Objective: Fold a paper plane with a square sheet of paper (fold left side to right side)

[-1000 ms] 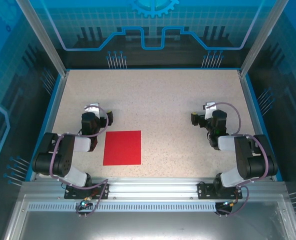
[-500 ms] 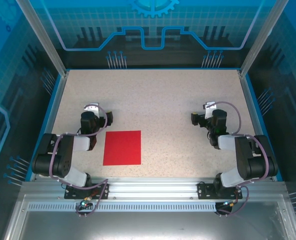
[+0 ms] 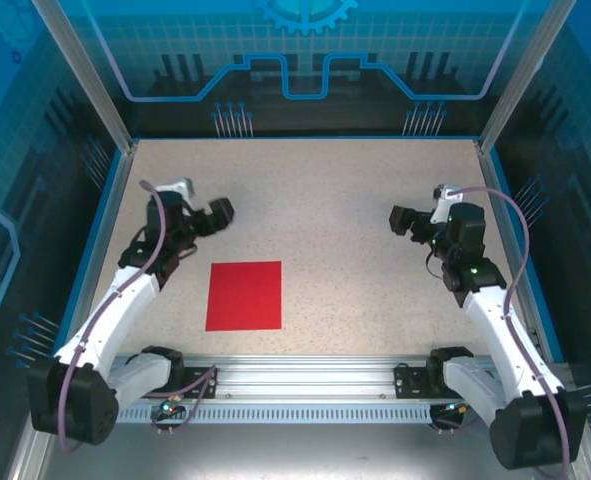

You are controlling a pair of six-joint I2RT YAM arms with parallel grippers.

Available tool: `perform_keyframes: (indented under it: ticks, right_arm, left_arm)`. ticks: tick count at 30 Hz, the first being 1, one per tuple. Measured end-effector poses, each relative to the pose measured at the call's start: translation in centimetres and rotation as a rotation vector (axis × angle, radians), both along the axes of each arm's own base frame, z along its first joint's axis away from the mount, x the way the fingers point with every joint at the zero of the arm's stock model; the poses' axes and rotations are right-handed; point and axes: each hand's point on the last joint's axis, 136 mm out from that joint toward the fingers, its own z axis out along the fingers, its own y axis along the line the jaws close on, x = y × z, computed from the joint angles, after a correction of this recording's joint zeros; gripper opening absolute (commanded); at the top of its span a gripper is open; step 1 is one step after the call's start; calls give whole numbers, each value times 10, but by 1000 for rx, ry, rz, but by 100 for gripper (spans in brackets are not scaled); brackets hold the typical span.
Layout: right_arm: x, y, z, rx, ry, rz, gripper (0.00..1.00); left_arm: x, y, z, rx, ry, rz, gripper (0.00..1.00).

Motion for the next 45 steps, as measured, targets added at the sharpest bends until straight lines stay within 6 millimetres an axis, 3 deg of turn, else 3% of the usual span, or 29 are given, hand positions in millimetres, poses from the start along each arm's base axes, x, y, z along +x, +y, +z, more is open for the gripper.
perform_keyframes:
  ticks: [3,5,8,12,19,30,45]
  right_arm:
    - [-19,20,-25,34,123,48,99]
    - [-30,32,-39,30,192,80,99]
    - [-42,40,-51,8,248,102,99]
    - [-48,41,-57,-8,281,100,99]
    - [-51,38,-62,-24,301,87,99]
    - [-57,34,-68,-41,323,74,99]
    - [-59,33,-60,-38,294,76,99]
  left_arm:
    - [-48,-48,-39,-12,226,-136,99]
    - [-79,-65,-58,3,351,-187,98]
    - [-114,-72,-82,51,507,-205,98]
    - [-135,-61,-111,136,651,-152,97]
    - [-133,-50,-147,305,778,-85,95]
    - [-120,-70,-183,448,842,-111,96]
    - [-98,-106,-187,361,832,-159,95]
